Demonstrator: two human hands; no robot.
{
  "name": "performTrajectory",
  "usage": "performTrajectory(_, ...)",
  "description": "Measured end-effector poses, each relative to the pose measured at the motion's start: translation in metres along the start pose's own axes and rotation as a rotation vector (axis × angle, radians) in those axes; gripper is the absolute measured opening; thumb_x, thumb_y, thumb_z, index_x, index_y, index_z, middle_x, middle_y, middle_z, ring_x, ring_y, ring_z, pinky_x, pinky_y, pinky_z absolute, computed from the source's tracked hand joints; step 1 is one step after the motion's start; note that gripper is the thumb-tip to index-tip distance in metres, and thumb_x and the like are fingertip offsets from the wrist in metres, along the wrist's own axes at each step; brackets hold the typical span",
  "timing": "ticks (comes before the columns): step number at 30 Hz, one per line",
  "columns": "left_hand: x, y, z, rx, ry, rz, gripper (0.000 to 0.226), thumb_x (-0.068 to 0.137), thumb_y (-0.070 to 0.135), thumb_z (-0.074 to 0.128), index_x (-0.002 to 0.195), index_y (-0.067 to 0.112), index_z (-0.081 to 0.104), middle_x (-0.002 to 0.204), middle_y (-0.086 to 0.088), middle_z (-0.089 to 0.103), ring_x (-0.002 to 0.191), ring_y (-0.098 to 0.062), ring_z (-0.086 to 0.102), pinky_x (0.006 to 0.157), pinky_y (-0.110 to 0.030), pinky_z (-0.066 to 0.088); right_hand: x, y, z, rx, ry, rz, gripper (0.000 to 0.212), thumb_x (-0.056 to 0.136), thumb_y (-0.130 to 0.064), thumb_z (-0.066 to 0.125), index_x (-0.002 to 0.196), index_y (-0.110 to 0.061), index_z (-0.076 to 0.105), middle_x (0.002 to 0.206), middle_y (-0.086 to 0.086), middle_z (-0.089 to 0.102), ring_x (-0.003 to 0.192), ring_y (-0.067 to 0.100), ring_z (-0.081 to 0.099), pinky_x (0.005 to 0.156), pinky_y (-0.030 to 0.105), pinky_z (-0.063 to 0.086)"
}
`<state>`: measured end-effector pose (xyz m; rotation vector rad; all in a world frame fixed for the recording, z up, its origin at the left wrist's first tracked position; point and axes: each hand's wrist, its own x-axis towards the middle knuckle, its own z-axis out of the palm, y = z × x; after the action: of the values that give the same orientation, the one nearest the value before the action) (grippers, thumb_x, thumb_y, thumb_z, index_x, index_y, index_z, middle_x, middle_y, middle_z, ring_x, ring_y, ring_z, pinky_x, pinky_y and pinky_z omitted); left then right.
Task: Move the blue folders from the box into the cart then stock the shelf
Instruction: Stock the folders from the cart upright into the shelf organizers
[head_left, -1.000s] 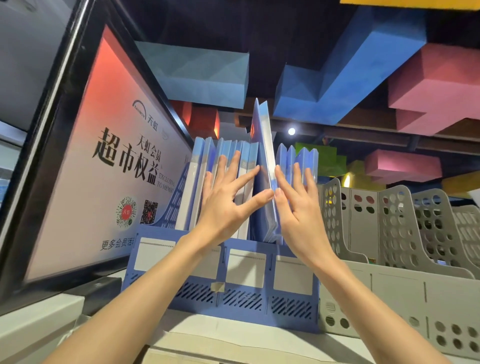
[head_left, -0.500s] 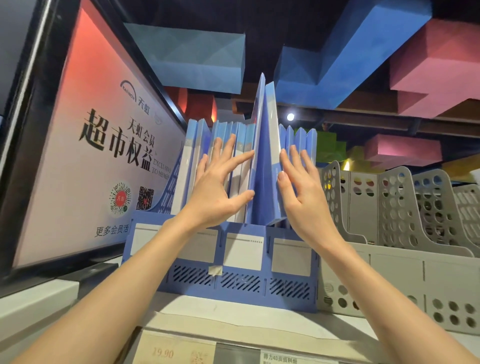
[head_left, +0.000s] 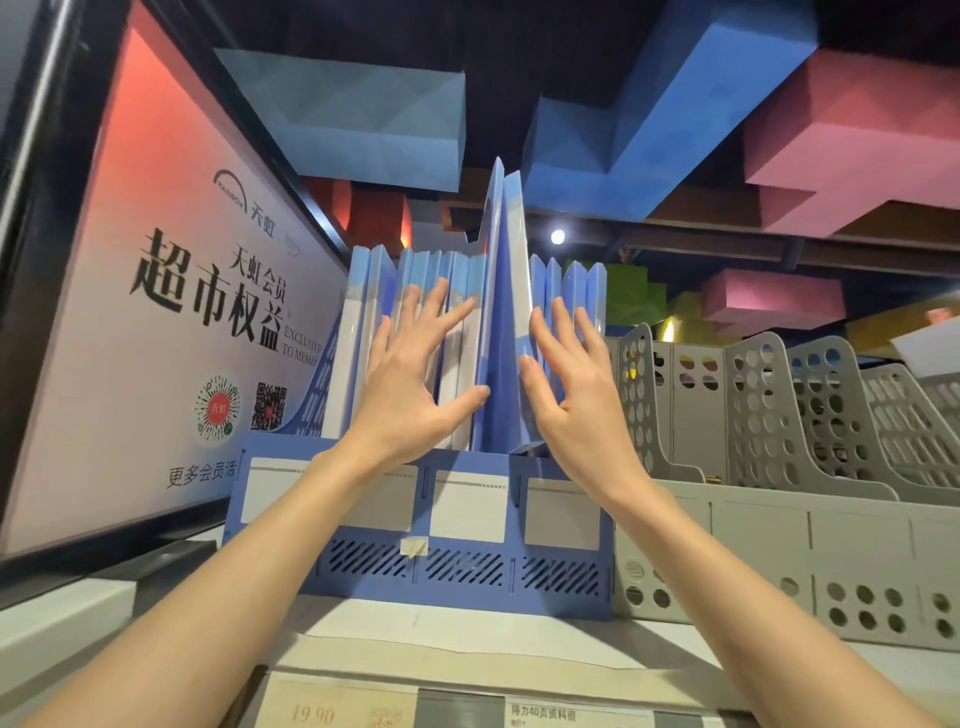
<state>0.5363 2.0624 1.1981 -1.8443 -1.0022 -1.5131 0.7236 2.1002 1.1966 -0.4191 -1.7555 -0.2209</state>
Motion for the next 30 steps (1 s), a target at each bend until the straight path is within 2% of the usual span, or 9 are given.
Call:
performTrajectory(3, 0.000, -0.001, 0.001, 0.010, 0.008, 0.003, 0.080, 0.084, 0.044, 0.073, 0.154, 0.040, 0.034, 0.167, 0.017, 0.010, 0.153, -0.001, -0.008, 0.126, -0.047, -0.003, -0.002, 0.003, 0.006, -0.192, -0.017, -0.056, 0.056, 0.103, -0.041, 0.047, 0.155, -0.028, 0.031, 0.167, -0.007, 0.008, 0.153, 0.008, -0.009, 0.114, 0.028, 0.024)
performTrajectory(6, 0.000, -0.001, 0.001, 0.018, -0.004, 0.012, 0.081, 0.084, 0.045, 0.073, 0.154, 0.040, 0.033, 0.168, 0.016, 0.008, 0.153, -0.002, -0.009, 0.126, -0.045, -0.005, -0.003, 0.003, 0.008, -0.275, -0.006, -0.069, 0.056, 0.103, -0.044, 0.047, 0.154, -0.027, 0.034, 0.167, -0.003, 0.007, 0.153, 0.013, -0.009, 0.109, 0.038, 0.042)
performTrajectory(11, -0.001, 0.000, 0.000, 0.016, -0.009, 0.005, 0.078, 0.083, 0.047, 0.069, 0.153, 0.040, 0.036, 0.168, 0.016, 0.007, 0.153, -0.002, -0.011, 0.126, -0.048, -0.004, -0.001, 0.003, 0.010, -0.439, 0.010, -0.084, 0.055, 0.102, -0.048, 0.046, 0.152, -0.025, 0.040, 0.167, 0.005, 0.012, 0.154, 0.023, -0.002, 0.100, 0.044, 0.053)
performTrajectory(15, -0.003, 0.000, 0.000, 0.016, -0.017, 0.003, 0.075, 0.084, 0.047, 0.067, 0.153, 0.040, 0.036, 0.168, 0.016, 0.005, 0.153, -0.002, -0.012, 0.126, -0.050, -0.003, -0.001, 0.003, 0.013, -0.495, 0.033, -0.091, 0.054, 0.101, -0.049, 0.048, 0.149, -0.024, 0.044, 0.166, 0.009, 0.014, 0.154, 0.028, 0.001, 0.100, 0.044, 0.050)
performTrajectory(20, -0.003, -0.001, 0.000, 0.021, -0.015, 0.004, 0.074, 0.085, 0.047, 0.066, 0.152, 0.040, 0.037, 0.168, 0.017, 0.005, 0.153, -0.003, -0.012, 0.126, -0.051, -0.003, 0.002, 0.001, 0.012, -0.457, 0.006, -0.059, 0.052, 0.099, -0.049, 0.051, 0.146, -0.028, 0.048, 0.167, 0.010, 0.008, 0.154, 0.027, -0.004, 0.106, 0.046, 0.044)
performTrajectory(25, -0.003, -0.002, 0.001, 0.025, -0.013, 0.007, 0.073, 0.086, 0.048, 0.065, 0.153, 0.039, 0.037, 0.168, 0.017, 0.003, 0.153, -0.004, -0.013, 0.126, -0.051, -0.004, 0.005, -0.001, 0.012, -0.351, -0.015, -0.003, 0.049, 0.096, -0.046, 0.060, 0.142, -0.032, 0.054, 0.167, 0.008, 0.003, 0.154, 0.024, -0.009, 0.118, 0.044, 0.023)
performTrajectory(30, -0.004, -0.002, 0.001, 0.023, -0.020, 0.004, 0.073, 0.086, 0.049, 0.066, 0.152, 0.039, 0.037, 0.167, 0.018, 0.003, 0.153, -0.003, -0.014, 0.126, -0.049, -0.007, 0.002, 0.003, 0.014, -0.256, -0.007, -0.009, 0.038, 0.096, -0.039, 0.062, 0.132, -0.030, 0.063, 0.167, 0.004, 0.004, 0.154, 0.022, -0.010, 0.119, 0.040, 0.018)
